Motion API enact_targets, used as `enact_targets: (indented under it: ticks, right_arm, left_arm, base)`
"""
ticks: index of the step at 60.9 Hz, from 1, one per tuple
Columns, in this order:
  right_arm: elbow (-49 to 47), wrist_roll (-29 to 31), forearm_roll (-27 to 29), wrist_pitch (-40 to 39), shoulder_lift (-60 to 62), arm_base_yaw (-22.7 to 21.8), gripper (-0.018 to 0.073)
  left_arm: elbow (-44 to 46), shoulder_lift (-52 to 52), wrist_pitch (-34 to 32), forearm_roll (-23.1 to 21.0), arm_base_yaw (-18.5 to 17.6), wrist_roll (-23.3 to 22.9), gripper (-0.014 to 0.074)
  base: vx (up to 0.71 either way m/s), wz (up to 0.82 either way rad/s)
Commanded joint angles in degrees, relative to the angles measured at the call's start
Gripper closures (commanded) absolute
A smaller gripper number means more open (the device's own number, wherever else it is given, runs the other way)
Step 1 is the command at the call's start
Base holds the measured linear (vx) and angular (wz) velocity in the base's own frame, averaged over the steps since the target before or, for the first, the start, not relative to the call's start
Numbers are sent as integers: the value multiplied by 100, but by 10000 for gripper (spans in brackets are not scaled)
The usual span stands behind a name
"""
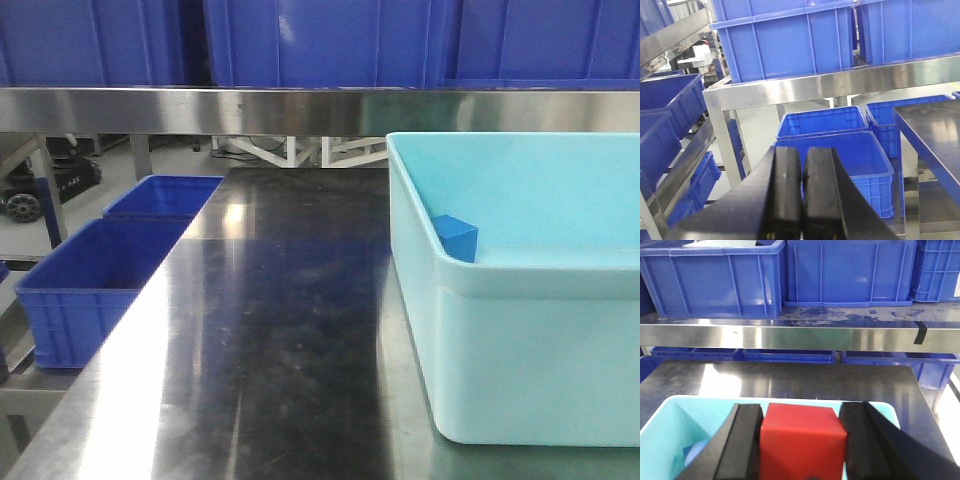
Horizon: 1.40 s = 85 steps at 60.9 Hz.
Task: Pick red cube and place on left shelf
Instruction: 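Turn the base away from the table, holding the cube in the right gripper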
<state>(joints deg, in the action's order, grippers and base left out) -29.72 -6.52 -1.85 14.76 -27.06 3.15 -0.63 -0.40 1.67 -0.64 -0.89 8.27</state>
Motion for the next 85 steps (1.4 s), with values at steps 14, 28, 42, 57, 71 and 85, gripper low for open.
enact_targets:
  ticks: [14,28,42,57,71,85]
  right_arm:
    - [-163,48,-74,-507,-17,-31,502]
    - [-163,48,-74,-507,-17,-31,502]
    - [-163,48,-74,-507,-17,-31,502]
    - [-163,48,-74,-507,-17,-31,502]
    - [-163,48,-74,-507,-17,-31,502]
    - [-163,48,-74,-507,-17,-31,502]
  left_arm:
    - [-126,47,-515,-27,-31,3,491]
    - [-126,47,-515,-27,-31,3,491]
    - [-126,47,-515,-27,-31,3,491]
    - [-126,47,-515,-27,-31,3,491]
    - [-126,47,-515,-27,-31,3,491]
    - [-126,47,-515,-27,-31,3,491]
  base:
    - [-1,4]
    - [-4,-5]
    - [-6,10]
    - [-7,29]
    - [-12,33]
    - [-14,27]
